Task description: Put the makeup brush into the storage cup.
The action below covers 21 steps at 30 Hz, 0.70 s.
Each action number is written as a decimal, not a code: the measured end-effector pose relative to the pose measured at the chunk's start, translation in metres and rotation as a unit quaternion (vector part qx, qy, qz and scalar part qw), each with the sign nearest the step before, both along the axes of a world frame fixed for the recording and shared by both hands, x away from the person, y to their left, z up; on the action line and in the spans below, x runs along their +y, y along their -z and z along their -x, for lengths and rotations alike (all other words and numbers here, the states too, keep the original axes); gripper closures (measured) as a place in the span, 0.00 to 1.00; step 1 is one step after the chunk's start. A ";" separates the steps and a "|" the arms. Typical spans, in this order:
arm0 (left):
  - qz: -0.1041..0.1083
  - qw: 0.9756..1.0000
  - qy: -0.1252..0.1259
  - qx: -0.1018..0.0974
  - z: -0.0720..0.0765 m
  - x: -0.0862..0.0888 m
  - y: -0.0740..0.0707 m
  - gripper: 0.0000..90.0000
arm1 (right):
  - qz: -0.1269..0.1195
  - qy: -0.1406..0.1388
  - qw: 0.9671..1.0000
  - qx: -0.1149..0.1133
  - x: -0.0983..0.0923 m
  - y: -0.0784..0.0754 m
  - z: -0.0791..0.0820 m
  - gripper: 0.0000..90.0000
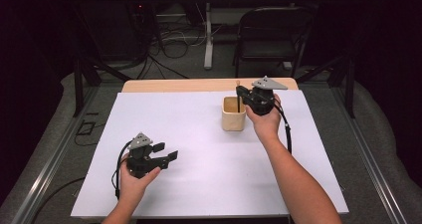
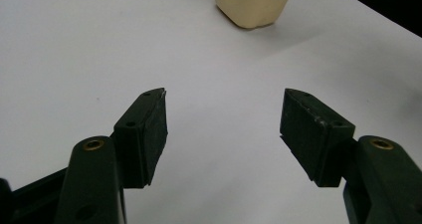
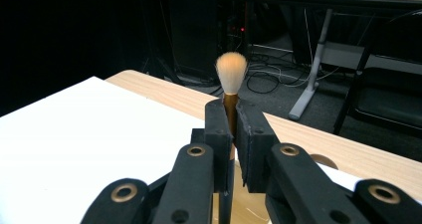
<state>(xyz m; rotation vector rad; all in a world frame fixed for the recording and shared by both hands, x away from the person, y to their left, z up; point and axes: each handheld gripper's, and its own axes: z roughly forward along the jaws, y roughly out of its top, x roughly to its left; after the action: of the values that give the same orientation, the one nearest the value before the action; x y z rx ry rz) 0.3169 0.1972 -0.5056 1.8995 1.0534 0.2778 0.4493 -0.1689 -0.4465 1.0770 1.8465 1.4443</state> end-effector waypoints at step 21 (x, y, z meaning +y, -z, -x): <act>-0.003 1.000 0.001 0.001 0.000 0.000 0.000 0.39 | 0.006 -0.003 1.000 0.010 0.003 0.011 0.000 0.94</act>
<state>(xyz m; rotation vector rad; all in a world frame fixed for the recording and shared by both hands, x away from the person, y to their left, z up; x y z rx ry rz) 0.3170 0.1968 -0.5059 1.9070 1.0541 0.2782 0.4493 -0.1662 -0.4572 1.0856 1.8720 1.4295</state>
